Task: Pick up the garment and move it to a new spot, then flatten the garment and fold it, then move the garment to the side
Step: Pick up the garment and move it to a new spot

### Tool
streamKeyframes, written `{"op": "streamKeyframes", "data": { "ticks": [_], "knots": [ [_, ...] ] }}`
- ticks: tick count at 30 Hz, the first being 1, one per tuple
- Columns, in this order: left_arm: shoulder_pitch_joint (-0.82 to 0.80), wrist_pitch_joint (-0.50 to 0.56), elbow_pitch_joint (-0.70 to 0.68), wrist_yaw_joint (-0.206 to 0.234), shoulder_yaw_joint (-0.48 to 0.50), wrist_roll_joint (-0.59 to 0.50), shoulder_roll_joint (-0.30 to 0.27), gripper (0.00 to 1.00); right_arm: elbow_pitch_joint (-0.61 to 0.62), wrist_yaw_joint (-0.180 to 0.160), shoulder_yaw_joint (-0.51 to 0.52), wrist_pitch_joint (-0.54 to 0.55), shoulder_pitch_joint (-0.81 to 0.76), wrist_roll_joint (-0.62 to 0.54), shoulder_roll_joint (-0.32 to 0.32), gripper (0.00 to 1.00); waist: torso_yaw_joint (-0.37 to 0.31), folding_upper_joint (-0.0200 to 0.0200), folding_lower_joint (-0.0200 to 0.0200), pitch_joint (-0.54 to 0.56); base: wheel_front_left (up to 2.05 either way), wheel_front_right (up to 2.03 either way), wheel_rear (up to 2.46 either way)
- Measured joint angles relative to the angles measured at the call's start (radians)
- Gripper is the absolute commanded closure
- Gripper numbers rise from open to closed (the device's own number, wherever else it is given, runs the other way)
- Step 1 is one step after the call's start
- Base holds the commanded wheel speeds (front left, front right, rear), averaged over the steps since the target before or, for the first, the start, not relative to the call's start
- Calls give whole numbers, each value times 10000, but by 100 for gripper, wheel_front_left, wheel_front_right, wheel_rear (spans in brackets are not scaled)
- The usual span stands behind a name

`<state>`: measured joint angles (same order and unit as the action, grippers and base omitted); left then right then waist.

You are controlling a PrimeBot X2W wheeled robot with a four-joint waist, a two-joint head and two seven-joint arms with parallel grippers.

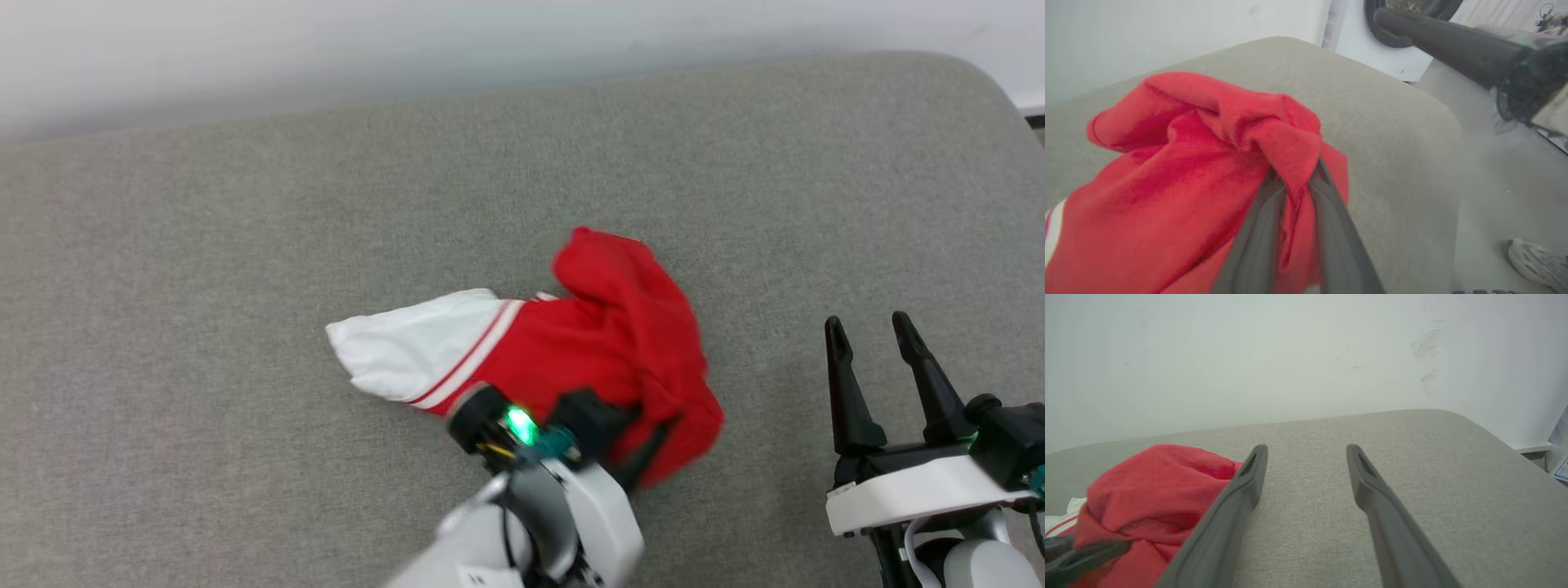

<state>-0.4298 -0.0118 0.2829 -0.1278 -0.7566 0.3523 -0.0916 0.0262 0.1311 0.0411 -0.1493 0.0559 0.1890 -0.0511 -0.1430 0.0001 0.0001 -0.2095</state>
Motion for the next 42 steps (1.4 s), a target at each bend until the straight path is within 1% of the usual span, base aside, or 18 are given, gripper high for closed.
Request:
{"op": "streamKeyframes", "data": {
  "ticks": [5,9,10,11,12,16,19,22,24,27,30,35,42],
  "knots": [
    [134,337,-180,-13,-1871,523,-219,100,-27,0,-38,-44,142,36,-2,0,60,0,0,-335,0,0,0],
    [95,384,-102,-13,-3020,1141,-470,100,-36,0,-73,-46,266,6,0,0,261,0,1,-439,0,0,0],
    [77,318,-65,-13,-3183,1252,-500,86,-38,0,-67,-46,274,-27,2,0,312,0,1,-449,0,0,0],
    [-12,230,-17,-13,-3290,1306,-529,31,-38,0,-69,-46,286,-52,0,0,361,0,0,-448,0,0,0],
    [-102,50,8,-13,-3321,1369,-535,0,-38,0,-40,-44,291,-84,2,0,415,0,1,-434,0,0,0],
    [-267,-798,69,-4,-3189,1352,-468,0,-38,0,63,23,277,-188,2,0,625,0,0,-216,0,0,0],
    [-304,-1417,59,178,-2959,1315,-355,0,-33,0,96,115,225,-299,2,0,785,0,0,47,0,0,0],
    [-279,-1918,35,625,-2529,1319,-311,0,-12,0,105,270,58,-347,2,0,940,0,0,351,0,0,0],
    [-233,-2159,31,1049,-2069,1369,-336,0,-2,0,130,339,-58,-355,2,0,1038,0,0,559,0,0,0],
    [-102,-2374,13,1582,-1340,1498,-479,0,79,0,182,447,-232,-370,2,0,1199,0,0,829,0,0,0],
    [82,-2468,-25,2011,-566,1638,-667,0,153,0,222,568,-412,-401,2,0,1382,0,0,1052,0,0,0],
    [585,-2483,-276,2583,727,1714,-1083,0,322,0,276,769,-682,-454,2,0,1652,0,-1,1365,0,0,0],
    [1710,-2497,-809,3141,2552,1607,-1691,0,514,0,293,972,-1059,-466,2,0,1895,0,-1,1713,0,0,0]
  ]
}}
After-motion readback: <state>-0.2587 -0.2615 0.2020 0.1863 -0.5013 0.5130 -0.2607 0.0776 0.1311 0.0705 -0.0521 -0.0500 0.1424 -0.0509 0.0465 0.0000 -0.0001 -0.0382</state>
